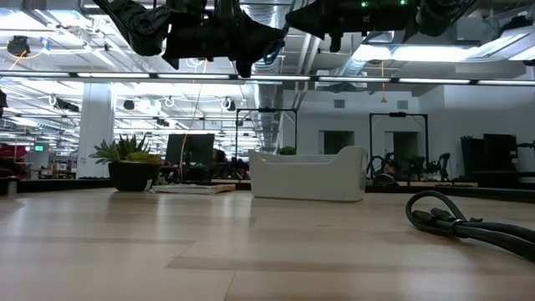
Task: Pick and place USB-C Cables
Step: Put the blue charger cable into the gray bin
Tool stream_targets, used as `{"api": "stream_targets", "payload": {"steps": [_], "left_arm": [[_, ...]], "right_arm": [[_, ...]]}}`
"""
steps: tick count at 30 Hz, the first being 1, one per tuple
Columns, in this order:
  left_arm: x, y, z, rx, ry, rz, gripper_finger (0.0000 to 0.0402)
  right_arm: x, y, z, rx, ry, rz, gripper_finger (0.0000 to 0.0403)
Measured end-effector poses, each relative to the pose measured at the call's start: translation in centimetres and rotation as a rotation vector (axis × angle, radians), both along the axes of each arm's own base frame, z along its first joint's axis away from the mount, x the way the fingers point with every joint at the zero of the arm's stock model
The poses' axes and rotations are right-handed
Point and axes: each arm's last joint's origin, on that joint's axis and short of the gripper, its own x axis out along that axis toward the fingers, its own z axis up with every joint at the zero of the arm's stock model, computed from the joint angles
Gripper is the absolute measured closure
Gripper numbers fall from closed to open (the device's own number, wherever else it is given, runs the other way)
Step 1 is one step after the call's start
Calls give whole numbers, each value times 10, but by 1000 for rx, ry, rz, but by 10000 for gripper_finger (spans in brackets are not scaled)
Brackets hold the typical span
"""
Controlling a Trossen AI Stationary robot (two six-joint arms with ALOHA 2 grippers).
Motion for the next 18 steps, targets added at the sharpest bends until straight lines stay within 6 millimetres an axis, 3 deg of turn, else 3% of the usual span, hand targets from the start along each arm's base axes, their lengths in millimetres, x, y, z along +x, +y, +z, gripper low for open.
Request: {"api": "stream_targets", "payload": {"steps": [4,8,13,18], "left_arm": [[-2,0,-2,-30,48,18,208],[-6,-2,-3,-67,119,28,168],[-20,-8,4,-69,207,37,158],[-39,-14,13,-43,294,114,168]], "right_arm": [[-11,-2,12,-8,-35,-14,378],[-24,-4,22,-6,-36,-48,378],[-43,-7,28,24,35,-151,378],[-51,-8,14,131,201,-245,378]]}}
